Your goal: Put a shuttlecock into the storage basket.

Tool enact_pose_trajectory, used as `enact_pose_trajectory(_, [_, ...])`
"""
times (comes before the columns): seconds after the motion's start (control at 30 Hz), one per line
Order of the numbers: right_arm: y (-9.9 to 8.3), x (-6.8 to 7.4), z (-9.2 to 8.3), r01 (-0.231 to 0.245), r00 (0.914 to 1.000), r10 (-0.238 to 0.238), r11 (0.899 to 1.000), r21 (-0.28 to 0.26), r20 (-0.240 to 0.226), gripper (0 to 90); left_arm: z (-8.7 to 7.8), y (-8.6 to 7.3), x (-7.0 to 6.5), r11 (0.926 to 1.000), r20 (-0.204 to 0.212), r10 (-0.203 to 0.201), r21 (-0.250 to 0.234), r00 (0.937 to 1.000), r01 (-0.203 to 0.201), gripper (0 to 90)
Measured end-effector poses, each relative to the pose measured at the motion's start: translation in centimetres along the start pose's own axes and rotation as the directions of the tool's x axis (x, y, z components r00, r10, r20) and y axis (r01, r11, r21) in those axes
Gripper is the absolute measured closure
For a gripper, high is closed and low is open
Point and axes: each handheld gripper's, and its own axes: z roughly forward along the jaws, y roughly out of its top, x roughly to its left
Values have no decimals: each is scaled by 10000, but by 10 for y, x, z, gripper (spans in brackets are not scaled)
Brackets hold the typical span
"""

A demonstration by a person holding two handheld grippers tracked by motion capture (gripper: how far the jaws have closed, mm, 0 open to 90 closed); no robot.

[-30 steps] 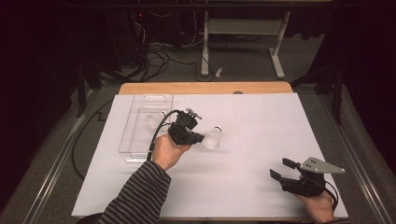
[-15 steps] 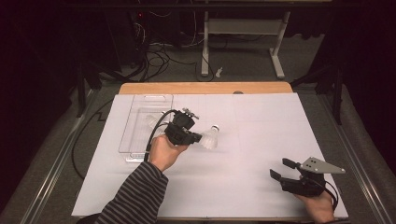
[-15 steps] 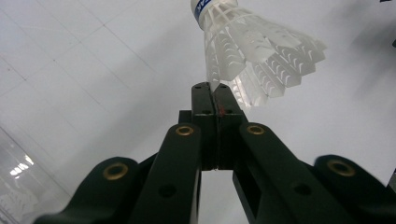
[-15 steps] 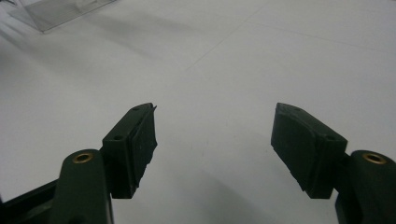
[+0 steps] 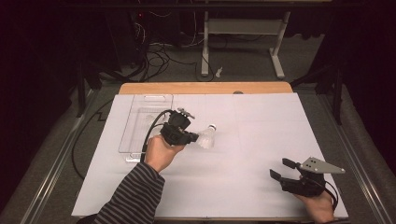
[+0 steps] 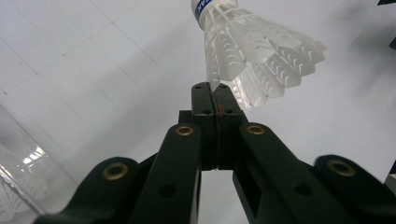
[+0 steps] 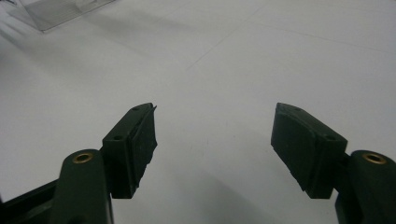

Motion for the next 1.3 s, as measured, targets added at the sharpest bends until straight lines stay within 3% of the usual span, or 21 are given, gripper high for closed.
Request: enact_pose_trajectory(1.3, [0, 0, 0, -15, 10000, 15, 10000, -7, 17, 315, -28, -18, 21, 9967, -404, -604, -562, 9974, 580, 899])
